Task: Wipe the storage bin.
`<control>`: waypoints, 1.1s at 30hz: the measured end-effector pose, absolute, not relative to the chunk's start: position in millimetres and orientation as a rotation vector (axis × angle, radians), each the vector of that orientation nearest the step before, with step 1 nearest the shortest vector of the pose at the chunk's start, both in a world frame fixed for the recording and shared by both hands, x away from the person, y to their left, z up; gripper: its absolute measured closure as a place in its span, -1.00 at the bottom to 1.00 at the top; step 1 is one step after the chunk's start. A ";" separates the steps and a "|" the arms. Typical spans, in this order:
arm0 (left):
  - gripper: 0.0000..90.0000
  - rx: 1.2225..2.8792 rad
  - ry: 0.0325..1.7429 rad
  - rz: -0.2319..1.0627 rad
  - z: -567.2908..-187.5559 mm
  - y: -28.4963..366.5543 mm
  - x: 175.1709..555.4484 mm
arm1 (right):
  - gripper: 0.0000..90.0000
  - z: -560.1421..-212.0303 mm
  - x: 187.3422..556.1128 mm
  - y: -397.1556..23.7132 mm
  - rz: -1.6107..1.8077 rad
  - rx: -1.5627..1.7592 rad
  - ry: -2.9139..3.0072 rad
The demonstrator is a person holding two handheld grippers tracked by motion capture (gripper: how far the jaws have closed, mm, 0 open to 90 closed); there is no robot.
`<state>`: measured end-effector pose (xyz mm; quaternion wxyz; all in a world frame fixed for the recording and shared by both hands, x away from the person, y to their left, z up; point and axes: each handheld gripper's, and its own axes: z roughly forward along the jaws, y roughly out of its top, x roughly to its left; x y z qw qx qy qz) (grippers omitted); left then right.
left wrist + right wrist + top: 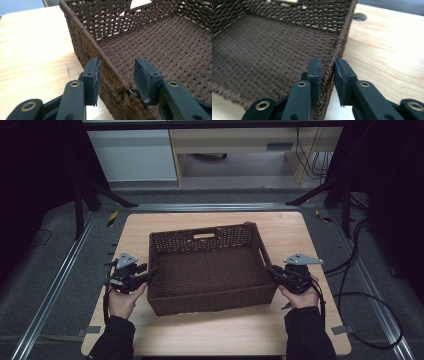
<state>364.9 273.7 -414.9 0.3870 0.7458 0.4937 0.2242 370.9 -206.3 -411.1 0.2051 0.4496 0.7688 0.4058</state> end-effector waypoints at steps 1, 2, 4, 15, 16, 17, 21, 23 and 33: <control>0.23 1.904 1.255 0.568 -415.9 273.3 365.3 | 0.64 -409.7 370.4 -206.4 1.137 1.240 2.143; 0.24 1.914 1.251 0.566 -416.7 273.0 365.8 | 0.60 -408.6 370.7 -207.0 1.158 1.228 2.131; 0.25 1.929 1.253 0.576 -418.4 271.9 367.1 | 0.58 -407.2 372.6 -207.0 1.174 1.221 2.121; 0.28 1.966 1.269 0.640 -426.8 263.5 367.9 | 0.67 -414.7 385.9 -207.2 1.192 1.211 2.111; 0.29 1.967 1.270 0.644 -426.9 263.3 367.6 | 0.68 -414.1 385.0 -206.6 1.184 1.207 2.113; 0.31 1.966 1.274 0.649 -426.9 263.1 367.3 | 0.68 -413.7 383.9 -205.8 1.178 1.207 2.114; 0.40 1.972 1.291 0.649 -425.8 266.9 365.0 | 0.67 -413.0 371.8 -204.2 1.184 1.208 2.131; 0.44 1.966 1.294 0.629 -425.5 271.9 362.6 | 0.65 -411.5 364.7 -204.1 1.207 1.204 2.156; 0.49 1.982 1.301 0.611 -423.7 285.0 359.2 | 0.44 -410.8 372.2 -198.9 1.248 1.175 2.137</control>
